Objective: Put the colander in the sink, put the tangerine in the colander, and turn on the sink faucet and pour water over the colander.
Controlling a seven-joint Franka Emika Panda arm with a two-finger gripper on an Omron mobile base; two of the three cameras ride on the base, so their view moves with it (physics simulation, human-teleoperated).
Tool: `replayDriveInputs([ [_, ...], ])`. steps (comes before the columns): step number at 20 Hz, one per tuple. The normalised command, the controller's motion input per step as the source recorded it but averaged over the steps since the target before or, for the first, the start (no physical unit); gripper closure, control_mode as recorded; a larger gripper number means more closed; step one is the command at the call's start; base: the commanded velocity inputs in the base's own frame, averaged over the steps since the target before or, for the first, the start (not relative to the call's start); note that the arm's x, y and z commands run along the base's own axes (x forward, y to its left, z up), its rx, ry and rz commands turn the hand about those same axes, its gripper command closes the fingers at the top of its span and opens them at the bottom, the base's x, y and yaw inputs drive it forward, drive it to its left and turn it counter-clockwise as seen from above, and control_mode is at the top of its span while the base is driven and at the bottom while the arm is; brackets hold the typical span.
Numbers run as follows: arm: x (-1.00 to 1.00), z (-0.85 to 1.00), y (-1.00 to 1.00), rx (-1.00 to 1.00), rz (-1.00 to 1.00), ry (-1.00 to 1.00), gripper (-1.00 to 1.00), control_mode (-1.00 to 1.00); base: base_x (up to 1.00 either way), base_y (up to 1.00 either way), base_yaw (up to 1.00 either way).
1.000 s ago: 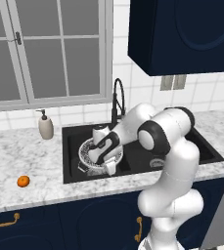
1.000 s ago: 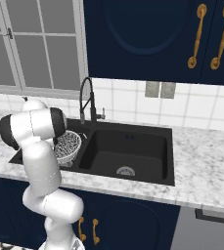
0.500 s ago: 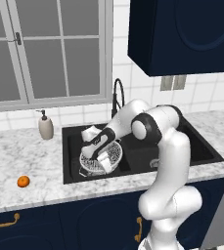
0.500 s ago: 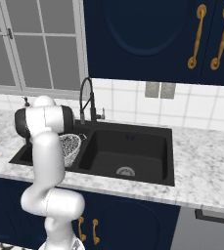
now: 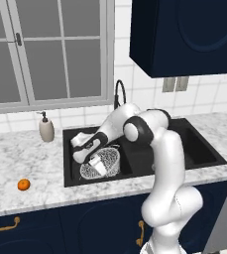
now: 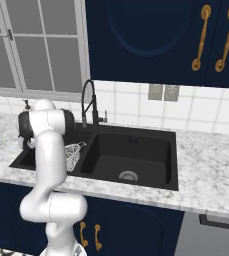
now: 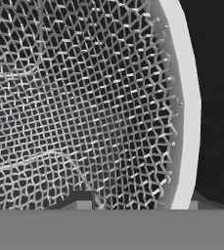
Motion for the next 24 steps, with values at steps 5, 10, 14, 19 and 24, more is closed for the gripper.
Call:
replayDriveInputs([
  [5, 0.00, -0.57, 0.64, 0.00, 0.03, -0.08, 1.00, -1.00, 0.00, 0.00, 0.00],
  [10, 0.00, -0.55, -0.25, 0.01, 0.01, -0.25, -1.00, -1.00, 0.00, 0.00, 0.00],
  [14, -0.12, -0.09, -0.73, 0.14, 0.02, -0.35, -1.00, -1.00, 0.00, 0.00, 0.00],
  [19, -0.09, 0.00, -0.70, 0.18, 0.04, -0.42, -1.00, -1.00, 0.00, 0.00, 0.00],
  [24, -0.23, 0.00, -0.42, 0.17, 0.09, -0.56, -1.00, -1.00, 0.00, 0.00, 0.00],
])
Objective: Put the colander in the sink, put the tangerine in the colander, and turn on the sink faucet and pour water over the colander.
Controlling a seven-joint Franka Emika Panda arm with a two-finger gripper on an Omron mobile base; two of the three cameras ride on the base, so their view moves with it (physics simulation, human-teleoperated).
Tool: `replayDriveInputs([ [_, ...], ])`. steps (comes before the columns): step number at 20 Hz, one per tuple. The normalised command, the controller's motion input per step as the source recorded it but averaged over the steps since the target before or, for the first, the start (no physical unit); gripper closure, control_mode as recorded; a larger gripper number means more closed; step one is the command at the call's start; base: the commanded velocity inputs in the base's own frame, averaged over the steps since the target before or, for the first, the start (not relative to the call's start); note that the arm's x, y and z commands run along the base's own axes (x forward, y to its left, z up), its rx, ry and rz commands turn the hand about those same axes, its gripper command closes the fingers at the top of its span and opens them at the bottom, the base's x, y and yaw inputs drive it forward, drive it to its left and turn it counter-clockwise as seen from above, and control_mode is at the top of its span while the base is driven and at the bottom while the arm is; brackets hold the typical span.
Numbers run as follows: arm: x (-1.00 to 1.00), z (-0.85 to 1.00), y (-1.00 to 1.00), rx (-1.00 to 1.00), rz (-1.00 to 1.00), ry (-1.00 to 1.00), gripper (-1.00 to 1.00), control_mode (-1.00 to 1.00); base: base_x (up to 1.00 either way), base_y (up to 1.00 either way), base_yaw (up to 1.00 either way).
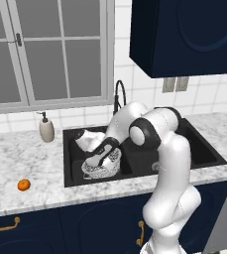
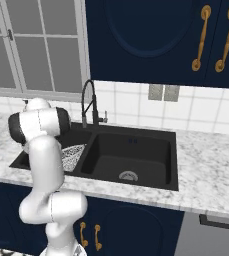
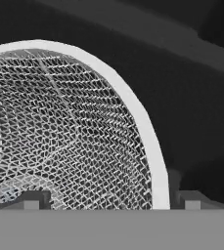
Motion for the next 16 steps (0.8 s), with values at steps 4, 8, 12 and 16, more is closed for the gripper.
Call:
replayDriveInputs([
  [4, -0.33, 0.02, -0.12, 0.12, 0.11, -0.57, -1.00, -1.00, 0.00, 0.00, 0.00],
  [8, -0.50, 0.51, 0.00, 0.15, 0.09, -0.40, -1.00, -1.00, 0.00, 0.00, 0.00],
  [12, -0.65, 0.38, 0.00, 0.11, 0.05, -0.29, -1.00, -1.00, 0.00, 0.00, 0.00],
  [16, -0.56, 0.54, 0.02, 0.09, 0.13, 0.04, -1.00, -1.00, 0.00, 0.00, 0.00],
])
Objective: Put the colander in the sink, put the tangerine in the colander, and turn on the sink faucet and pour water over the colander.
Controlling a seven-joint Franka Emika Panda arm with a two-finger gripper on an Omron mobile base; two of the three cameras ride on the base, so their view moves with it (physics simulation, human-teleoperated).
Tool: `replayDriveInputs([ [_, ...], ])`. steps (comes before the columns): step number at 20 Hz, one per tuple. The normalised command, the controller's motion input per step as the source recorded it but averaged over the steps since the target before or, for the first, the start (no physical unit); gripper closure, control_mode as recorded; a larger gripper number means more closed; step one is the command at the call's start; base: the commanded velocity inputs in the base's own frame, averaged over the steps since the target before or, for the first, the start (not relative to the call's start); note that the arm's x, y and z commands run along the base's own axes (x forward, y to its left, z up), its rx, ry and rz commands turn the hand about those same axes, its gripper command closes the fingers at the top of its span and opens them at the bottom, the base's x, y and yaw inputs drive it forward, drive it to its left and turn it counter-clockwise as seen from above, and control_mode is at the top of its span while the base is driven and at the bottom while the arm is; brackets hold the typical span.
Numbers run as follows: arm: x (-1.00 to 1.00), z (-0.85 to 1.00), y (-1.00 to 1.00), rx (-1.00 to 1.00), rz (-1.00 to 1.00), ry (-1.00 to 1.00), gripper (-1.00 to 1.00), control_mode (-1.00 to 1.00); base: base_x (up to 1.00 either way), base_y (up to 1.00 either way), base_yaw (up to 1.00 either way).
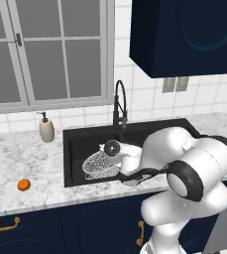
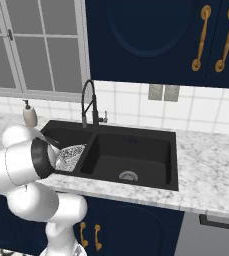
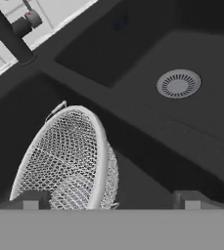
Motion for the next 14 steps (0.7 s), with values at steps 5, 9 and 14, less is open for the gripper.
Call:
replayDriveInputs([
  [5, -0.35, 1.00, 0.22, 0.00, 0.24, 0.21, -1.00, -1.00, 0.00, 0.00, 0.00],
  [9, -0.27, 1.00, 0.41, -0.03, 0.24, 0.31, -1.00, -1.00, 0.00, 0.00, 0.00],
  [14, -0.60, 0.86, 0.71, -0.20, 0.25, 0.27, -1.00, -1.00, 0.00, 0.00, 0.00],
])
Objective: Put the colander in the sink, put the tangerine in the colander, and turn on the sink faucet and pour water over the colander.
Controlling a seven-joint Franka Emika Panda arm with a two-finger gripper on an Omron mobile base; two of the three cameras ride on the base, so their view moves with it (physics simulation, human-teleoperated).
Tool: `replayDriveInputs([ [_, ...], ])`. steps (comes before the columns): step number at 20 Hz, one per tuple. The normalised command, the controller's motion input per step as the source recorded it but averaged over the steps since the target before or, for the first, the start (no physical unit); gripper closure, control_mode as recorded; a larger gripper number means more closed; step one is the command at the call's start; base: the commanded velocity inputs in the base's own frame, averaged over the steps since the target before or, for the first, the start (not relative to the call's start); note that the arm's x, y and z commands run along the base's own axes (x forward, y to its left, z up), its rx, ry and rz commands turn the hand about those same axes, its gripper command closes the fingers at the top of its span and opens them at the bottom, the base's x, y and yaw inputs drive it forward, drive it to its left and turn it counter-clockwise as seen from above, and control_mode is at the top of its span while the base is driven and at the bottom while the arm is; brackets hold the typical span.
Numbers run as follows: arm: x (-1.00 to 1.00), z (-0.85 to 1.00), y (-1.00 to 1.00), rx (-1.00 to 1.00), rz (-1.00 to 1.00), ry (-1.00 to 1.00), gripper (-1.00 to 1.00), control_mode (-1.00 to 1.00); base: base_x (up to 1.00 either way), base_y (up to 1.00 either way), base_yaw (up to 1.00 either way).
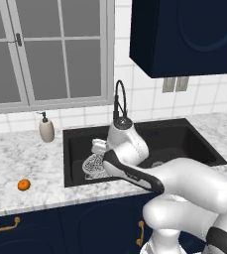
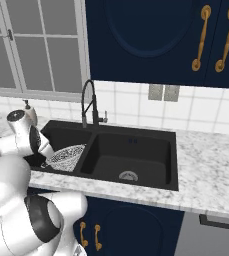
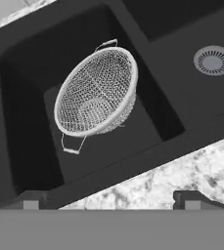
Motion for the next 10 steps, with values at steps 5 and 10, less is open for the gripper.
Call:
replayDriveInputs([
  [5, -0.90, 0.22, 0.57, -0.23, 0.34, 0.15, -1.00, -1.00, 0.00, 0.00, 0.00],
  [10, -0.37, 0.19, 0.78, -0.12, 0.37, 0.20, -1.00, -1.00, 0.00, 0.00, 0.00],
])
